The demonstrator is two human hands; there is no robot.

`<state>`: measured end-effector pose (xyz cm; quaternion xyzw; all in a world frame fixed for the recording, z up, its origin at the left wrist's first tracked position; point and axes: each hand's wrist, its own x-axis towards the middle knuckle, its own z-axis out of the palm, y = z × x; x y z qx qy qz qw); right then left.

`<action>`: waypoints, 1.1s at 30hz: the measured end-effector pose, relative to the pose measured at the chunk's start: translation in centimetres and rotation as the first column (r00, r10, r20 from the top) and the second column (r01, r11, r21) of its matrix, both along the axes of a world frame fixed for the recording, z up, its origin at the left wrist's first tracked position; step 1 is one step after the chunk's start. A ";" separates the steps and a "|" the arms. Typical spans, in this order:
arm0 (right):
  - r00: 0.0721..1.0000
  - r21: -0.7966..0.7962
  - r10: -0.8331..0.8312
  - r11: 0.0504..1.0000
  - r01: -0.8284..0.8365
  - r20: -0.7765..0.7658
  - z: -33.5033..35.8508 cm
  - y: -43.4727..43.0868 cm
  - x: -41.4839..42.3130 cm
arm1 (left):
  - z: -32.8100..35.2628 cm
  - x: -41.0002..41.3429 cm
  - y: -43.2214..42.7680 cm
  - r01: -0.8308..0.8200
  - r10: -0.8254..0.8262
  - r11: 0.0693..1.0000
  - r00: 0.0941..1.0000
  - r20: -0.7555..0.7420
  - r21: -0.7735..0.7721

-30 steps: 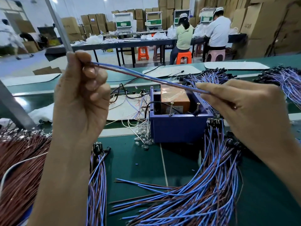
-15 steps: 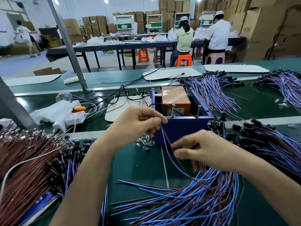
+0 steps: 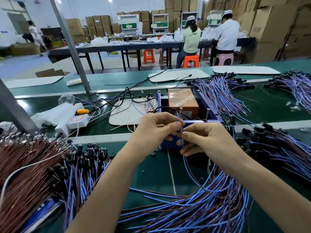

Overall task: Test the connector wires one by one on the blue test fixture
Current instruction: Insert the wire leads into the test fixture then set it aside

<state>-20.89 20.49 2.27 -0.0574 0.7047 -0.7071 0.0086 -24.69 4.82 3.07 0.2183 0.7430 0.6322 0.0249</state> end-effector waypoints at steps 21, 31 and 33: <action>0.880 0.099 -0.462 0.876 0.472 -0.108 -2.5 6.5 -2.7 | -3.1 -1.6 1.2 -0.111 0.106 0.992 0.990 0.098 0.052; 0.879 0.072 -0.465 0.878 0.473 -0.104 -2.4 7.0 -2.6 | -3.0 -1.3 1.6 0.007 -0.008 1.000 0.998 0.061 0.013; 0.879 0.063 -0.467 0.878 0.474 -0.101 -2.5 7.0 -2.5 | -3.1 -1.3 1.6 0.007 -0.007 1.000 0.999 0.047 0.016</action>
